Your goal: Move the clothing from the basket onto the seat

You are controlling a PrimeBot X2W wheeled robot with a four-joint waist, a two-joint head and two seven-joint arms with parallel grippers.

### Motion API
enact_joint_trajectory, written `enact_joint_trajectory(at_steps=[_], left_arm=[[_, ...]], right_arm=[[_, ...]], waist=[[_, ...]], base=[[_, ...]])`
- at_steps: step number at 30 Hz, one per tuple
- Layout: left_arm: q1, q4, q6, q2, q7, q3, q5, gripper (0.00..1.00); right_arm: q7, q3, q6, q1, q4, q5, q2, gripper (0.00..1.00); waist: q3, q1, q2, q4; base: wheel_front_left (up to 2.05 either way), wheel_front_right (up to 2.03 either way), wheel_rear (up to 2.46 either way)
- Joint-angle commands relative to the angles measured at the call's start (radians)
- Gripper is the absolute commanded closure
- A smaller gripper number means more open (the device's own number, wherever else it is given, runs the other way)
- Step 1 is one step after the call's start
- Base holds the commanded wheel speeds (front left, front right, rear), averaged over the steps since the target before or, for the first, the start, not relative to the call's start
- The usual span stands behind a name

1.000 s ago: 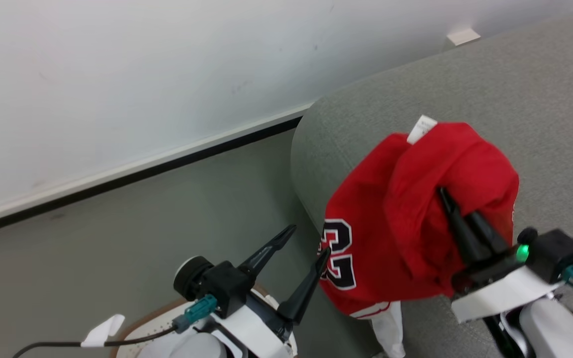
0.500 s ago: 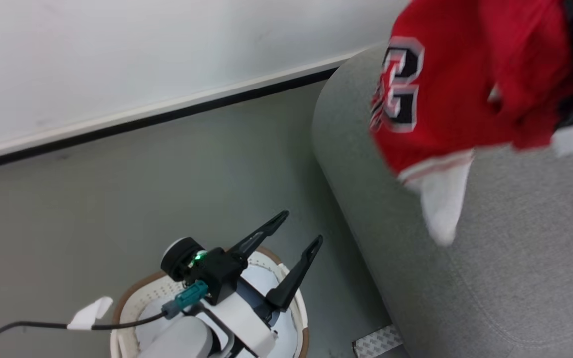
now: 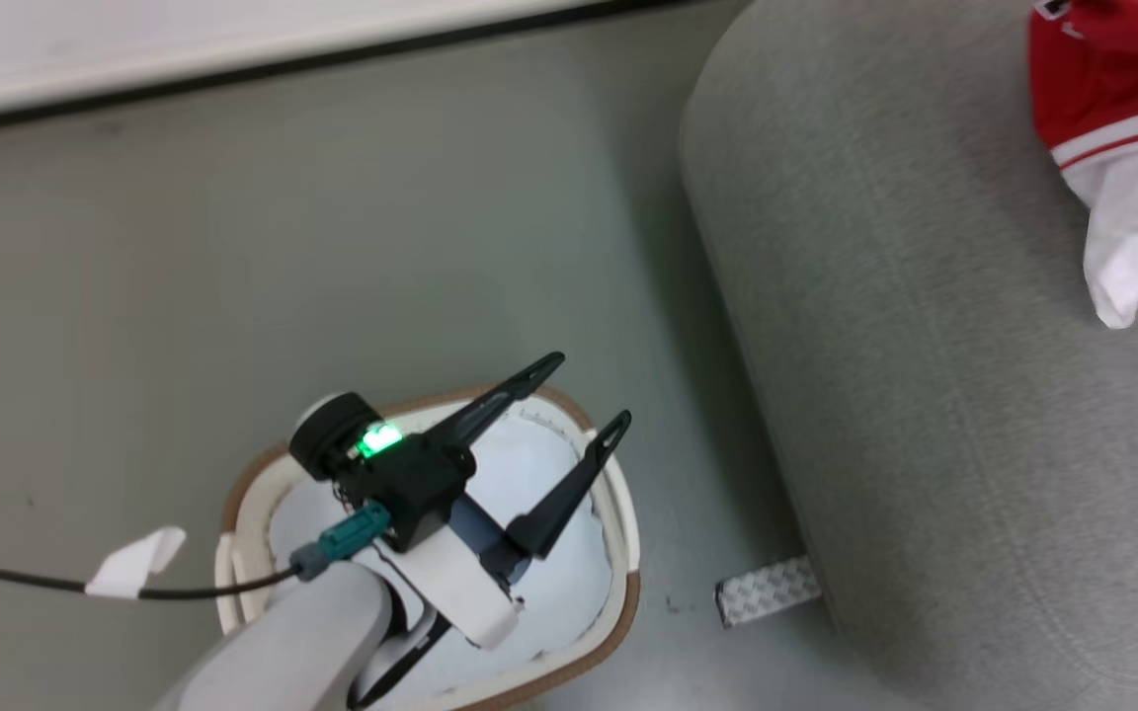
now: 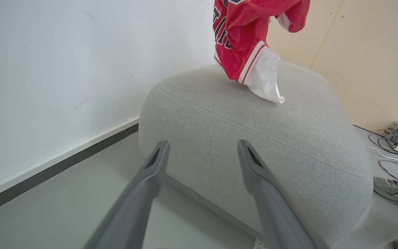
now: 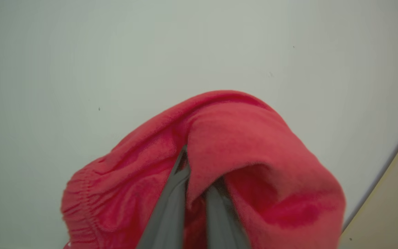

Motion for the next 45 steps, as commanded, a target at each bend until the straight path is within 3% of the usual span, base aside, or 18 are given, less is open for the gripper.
enact_joint_trajectory(at_steps=[1,13,18,23,24,25,26,27,37,45], left_arm=[[-0.019,-0.006,0.001,0.009,0.0,-0.001,-0.009,0.0],[-0.093,-0.02,0.001,0.039,0.001,-0.012,-0.009,0.0],[-0.122,-0.012,0.0,0.048,0.0,-0.029,-0.009,0.0],[-0.12,-0.004,0.0,0.032,0.0,-0.019,-0.016,0.0],[-0.114,-0.002,0.0,0.028,0.0,-0.017,-0.017,0.0],[-0.108,0.0,0.0,0.024,0.0,-0.017,-0.018,0.0],[-0.102,0.004,0.0,0.021,0.0,-0.016,-0.019,0.0],[-0.096,0.008,0.0,0.018,0.0,-0.015,-0.021,0.0],[0.022,0.076,0.007,-0.041,0.0,0.051,-0.061,0.0],[0.152,0.096,0.025,-0.092,0.0,0.176,-0.069,0.0]], right_arm=[[-0.004,-0.003,-0.003,-0.011,0.023,-0.012,-0.004,1.0],[0.125,0.004,-0.003,0.011,0.384,-0.027,0.08,1.0],[0.221,0.033,-0.002,0.026,0.484,-0.01,0.107,1.0],[0.246,0.049,-0.002,0.017,0.518,0.006,0.115,1.0],[0.248,0.052,-0.002,0.015,0.521,0.007,0.116,0.94],[0.249,0.058,-0.002,0.013,0.522,0.01,0.117,0.67],[0.245,0.062,-0.002,0.012,0.522,0.013,0.117,0.04],[0.243,0.063,-0.002,0.014,0.528,0.021,0.12,0.0],[0.34,0.186,-0.003,0.135,0.515,0.056,0.111,0.0],[0.33,0.282,-0.003,0.228,0.375,0.102,0.031,0.0]], waist=[[0.084,-0.0002,-0.0001,0.035],[0.229,-0.0002,-0.0001,0.092],[0.235,-0.0002,-0.0001,0.112],[0.217,-0.0002,-0.0001,0.117],[0.21,-0.0002,-0.0001,0.115],[0.201,-0.0002,-0.0001,0.114],[0.19,-0.0002,-0.0001,0.112],[0.174,-0.0002,-0.0001,0.11],[-0.064,-0.0002,-0.0001,0.103],[-0.272,-0.0002,-0.0001,0.111]], base=[[0.0,0.0,0.0],[0.0,0.0,0.0],[0.0,0.0,0.0],[0.0,0.0,0.0],[0.0,0.0,0.0],[0.0,0.0,0.0],[0.0,0.0,0.0],[0.0,0.0,0.0],[0.0,0.0,0.0],[0.0,0.0,0.0]])
